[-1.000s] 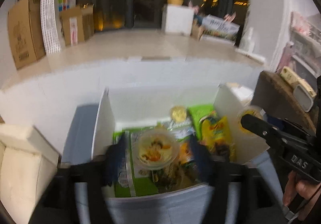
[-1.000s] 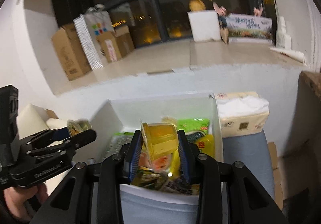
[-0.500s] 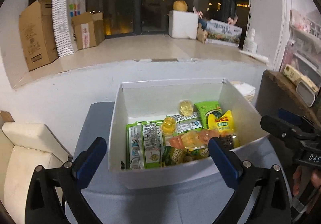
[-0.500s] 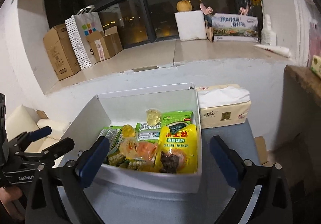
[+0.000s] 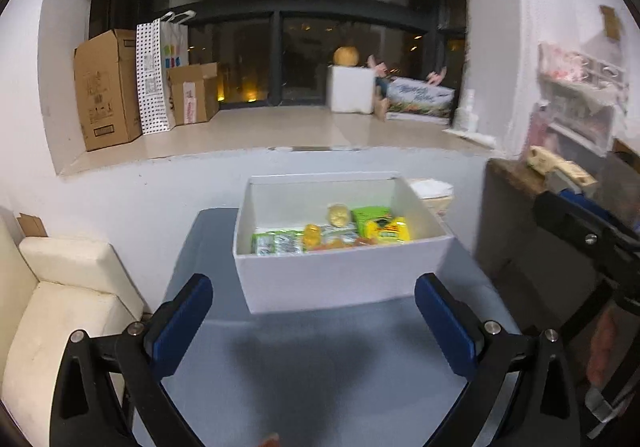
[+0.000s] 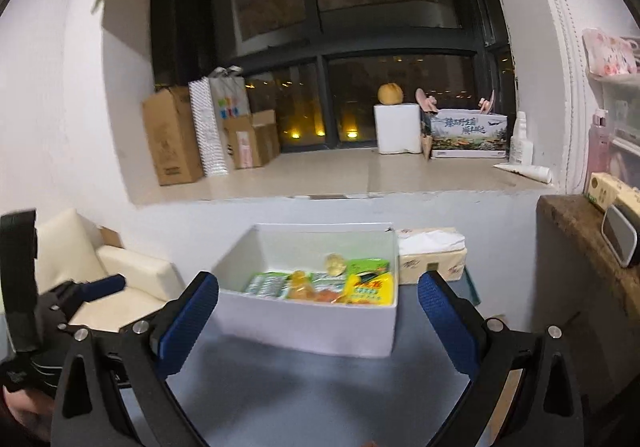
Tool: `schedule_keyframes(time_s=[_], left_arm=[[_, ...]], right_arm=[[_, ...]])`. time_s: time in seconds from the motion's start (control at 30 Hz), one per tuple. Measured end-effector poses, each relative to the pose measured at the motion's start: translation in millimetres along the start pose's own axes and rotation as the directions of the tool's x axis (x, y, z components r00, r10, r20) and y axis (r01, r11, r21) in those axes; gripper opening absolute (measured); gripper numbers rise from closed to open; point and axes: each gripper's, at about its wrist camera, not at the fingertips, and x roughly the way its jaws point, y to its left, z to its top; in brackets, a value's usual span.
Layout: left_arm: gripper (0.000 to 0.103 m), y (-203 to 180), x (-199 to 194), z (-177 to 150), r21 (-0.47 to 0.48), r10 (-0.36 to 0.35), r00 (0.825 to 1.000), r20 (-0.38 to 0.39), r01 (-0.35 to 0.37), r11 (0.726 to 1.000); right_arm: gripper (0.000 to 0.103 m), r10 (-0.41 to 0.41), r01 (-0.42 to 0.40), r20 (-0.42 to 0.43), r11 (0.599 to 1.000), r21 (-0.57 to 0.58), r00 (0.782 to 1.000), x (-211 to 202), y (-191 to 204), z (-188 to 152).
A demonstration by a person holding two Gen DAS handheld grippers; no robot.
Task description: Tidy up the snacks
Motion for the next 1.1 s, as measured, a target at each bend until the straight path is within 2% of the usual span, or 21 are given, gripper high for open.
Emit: schedule_keyframes(time_s=[0.1, 0.37, 0.5, 0.67, 0.83, 1.1], left_arm=[[0.103, -3.3, -32.4, -13.2, -0.028, -0.013, 1.000, 0.014, 0.014, 1.000], [0.103, -7.3, -94.7, -50.6, -0.042, 0.036, 0.999, 0.015, -0.035, 0.998], [0.103, -7.9, -119.0, -69.0, -0.056, 0.027, 0.999, 0.023, -0.026, 0.998], [0.103, -13.2, -133.1, -84.1, -0.043, 0.043, 0.999, 0.009, -0.042, 0.998], [0.103, -20.1, -146.2, -90.4, -0.033, 0.044, 0.999, 0.024, -0.043, 0.999], [0.103, -20.3, -148.0, -87.1, -0.028, 0.052, 0.998, 0.024, -0.051, 0.998]], right_arm=[[0.103, 0.015, -0.014, -0.021, 1.000, 0.013, 1.000, -24.4, 4.1, -12.5], [0.103, 0.050, -0.047, -0.068, 0.998, 0.047, 0.996, -71.3, 17.7, -50.3], [0.103, 0.017, -0.009, -0.097, 0.996, 0.084, 0.995, -87.3, 22.3, -72.8], [0.103, 0.025, -0.012, -0.121, 0.994, 0.109, 0.992, -107.1, 28.4, -92.3], [0.103, 0.026, -0.017, -0.096, 0.996, 0.091, 0.995, -123.5, 34.0, -88.1], [0.103, 0.023, -0.014, -0.108, 0.997, 0.080, 0.994, -120.9, 38.2, -85.1]])
